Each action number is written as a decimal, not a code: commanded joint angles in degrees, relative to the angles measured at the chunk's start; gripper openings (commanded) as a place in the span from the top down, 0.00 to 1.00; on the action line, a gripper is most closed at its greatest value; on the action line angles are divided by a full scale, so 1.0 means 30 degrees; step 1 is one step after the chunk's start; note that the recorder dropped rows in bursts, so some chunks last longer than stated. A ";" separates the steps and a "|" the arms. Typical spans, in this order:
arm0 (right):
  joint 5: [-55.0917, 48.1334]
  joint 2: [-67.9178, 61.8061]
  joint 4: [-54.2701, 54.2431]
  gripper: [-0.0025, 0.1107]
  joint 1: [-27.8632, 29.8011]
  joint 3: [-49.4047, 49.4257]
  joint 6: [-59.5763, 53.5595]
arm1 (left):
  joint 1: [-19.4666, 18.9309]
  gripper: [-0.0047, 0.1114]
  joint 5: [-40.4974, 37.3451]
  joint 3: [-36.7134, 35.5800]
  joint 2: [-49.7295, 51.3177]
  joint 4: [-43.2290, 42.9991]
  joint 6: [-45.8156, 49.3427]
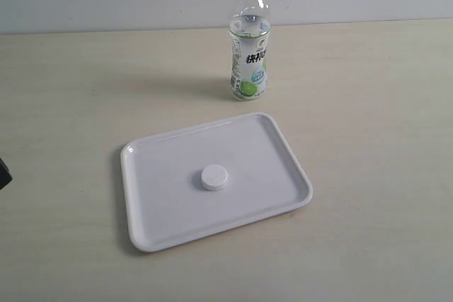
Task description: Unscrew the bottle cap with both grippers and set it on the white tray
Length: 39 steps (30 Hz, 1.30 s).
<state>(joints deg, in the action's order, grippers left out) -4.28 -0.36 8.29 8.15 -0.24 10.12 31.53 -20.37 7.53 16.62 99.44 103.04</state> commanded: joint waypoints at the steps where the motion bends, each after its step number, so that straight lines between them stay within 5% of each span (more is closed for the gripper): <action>1: -0.0205 0.0122 0.0102 0.98 0.0169 0.0081 0.0201 | -0.0043 0.96 0.0041 -0.0103 -0.0062 0.0169 -0.0029; 29: -0.0314 0.0122 -0.0299 0.98 0.0169 0.0081 0.0286 | 0.0337 0.96 0.0543 -0.0140 -0.0635 0.0169 0.0505; 35: -0.0798 0.0122 -0.0304 0.98 0.0169 0.0081 0.0286 | -0.2881 0.96 0.1404 -0.2077 -0.4086 0.0169 0.0630; 39: -0.0840 0.0122 -0.0304 0.98 0.0169 0.0081 0.0286 | -0.6615 0.96 0.1395 -0.2509 -0.5539 0.0169 0.0080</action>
<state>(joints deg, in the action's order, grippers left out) -6.61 -0.36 7.25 8.38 -0.24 11.11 16.30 -16.36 0.40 0.80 99.44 104.33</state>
